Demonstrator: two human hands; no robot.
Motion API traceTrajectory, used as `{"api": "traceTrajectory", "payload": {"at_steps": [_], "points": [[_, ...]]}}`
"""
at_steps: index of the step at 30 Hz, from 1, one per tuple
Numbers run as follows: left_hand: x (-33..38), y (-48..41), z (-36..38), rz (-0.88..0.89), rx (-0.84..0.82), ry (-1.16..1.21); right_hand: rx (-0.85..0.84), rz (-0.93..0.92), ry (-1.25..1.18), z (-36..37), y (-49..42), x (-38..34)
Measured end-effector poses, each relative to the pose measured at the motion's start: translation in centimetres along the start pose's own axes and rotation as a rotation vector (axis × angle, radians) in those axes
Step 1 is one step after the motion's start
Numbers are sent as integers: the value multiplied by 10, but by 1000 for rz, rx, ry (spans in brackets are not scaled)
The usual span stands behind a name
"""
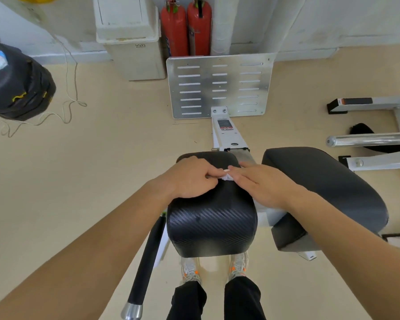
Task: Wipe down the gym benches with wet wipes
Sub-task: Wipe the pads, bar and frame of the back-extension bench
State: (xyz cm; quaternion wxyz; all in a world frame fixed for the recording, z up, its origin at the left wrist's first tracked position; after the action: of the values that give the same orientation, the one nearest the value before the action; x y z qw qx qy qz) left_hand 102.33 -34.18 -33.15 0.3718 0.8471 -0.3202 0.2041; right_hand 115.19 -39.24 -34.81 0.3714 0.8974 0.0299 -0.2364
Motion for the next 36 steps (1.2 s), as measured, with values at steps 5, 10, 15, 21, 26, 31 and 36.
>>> {"api": "traceTrajectory", "payload": {"at_steps": [5,10,15,21,26,31,36], "points": [[41,45,10,122,45,-18,75,61,27,9,57,-5],[54,70,46,208,14,-250,203,48,201,22,103,-30],[45,39,38,87,3,-251,246,82,155,17,65,-12],[65,57,40,77,118,-263,277,19,139,30,87,-9],[78,97,68,102,235,-362,332,-58,218,50,108,-10],[63,78,71,-21,395,-434,447,-118,273,37,90,-13],[72,110,105,-50,548,-510,505,-144,408,72,116,-12]]}}
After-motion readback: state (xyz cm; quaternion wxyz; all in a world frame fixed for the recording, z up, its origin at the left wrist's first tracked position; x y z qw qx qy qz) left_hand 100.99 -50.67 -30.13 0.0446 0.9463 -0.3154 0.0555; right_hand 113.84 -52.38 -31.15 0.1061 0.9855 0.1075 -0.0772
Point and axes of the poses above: each hand's wrist, its own y-axis away from the middle knuckle, its own z-axis out of the palm, x = y × z, the point moved 9 cm from there along -y, towards the middle knuckle, and after that the axes turned 5 degrees about z, right-handed, at the moved point
